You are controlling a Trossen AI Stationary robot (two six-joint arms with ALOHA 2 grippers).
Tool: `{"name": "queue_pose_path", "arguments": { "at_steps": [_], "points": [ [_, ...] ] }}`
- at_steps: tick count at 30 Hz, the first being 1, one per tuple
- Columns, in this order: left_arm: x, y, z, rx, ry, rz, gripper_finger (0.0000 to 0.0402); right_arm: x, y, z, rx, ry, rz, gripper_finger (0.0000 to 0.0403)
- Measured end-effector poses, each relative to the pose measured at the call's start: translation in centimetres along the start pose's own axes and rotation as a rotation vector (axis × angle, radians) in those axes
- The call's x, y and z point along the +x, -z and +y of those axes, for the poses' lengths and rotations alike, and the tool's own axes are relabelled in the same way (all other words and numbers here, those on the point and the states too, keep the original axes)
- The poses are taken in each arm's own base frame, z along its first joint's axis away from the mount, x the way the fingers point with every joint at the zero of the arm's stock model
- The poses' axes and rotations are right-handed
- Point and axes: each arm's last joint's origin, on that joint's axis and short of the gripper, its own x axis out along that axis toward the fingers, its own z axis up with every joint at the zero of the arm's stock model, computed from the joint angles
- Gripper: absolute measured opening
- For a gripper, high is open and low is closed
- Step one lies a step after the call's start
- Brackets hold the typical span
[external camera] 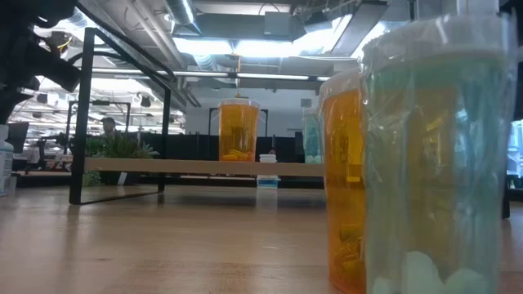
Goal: Pick and place medicine bottles onto shelf by color
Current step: Put the middle white pill bottle on the shelf
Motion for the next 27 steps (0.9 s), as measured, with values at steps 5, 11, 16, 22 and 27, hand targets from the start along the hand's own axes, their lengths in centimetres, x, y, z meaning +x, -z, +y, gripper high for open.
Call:
{"name": "queue_pose_path", "arguments": {
  "at_steps": [5,11,16,22,27],
  "points": [
    [0.0,0.0,-0.1,0.004,0.007,-0.004,0.0254,0.0,0.0,0.0,0.0,0.0,0.0,0.0181],
    [0.0,0.0,-0.1,0.004,0.009,-0.003,0.0197,0.0,0.0,0.0,0.0,0.0,0.0,0.0181],
    [0.0,0.0,-0.1,0.004,0.012,-0.002,0.0164,0.0,0.0,0.0,-0.001,0.0,0.0,0.0181],
    [-1.5,0.2,-0.8,0.035,0.05,-0.027,0.0163,0.0,0.0,0.0,-0.001,0.0,0.0,0.0181],
    [-3.8,0.7,-1.6,0.078,0.094,-0.057,0.0163,0.0,0.1,0.0,-0.005,0.0,0.006,0.0181]
  ]
}}
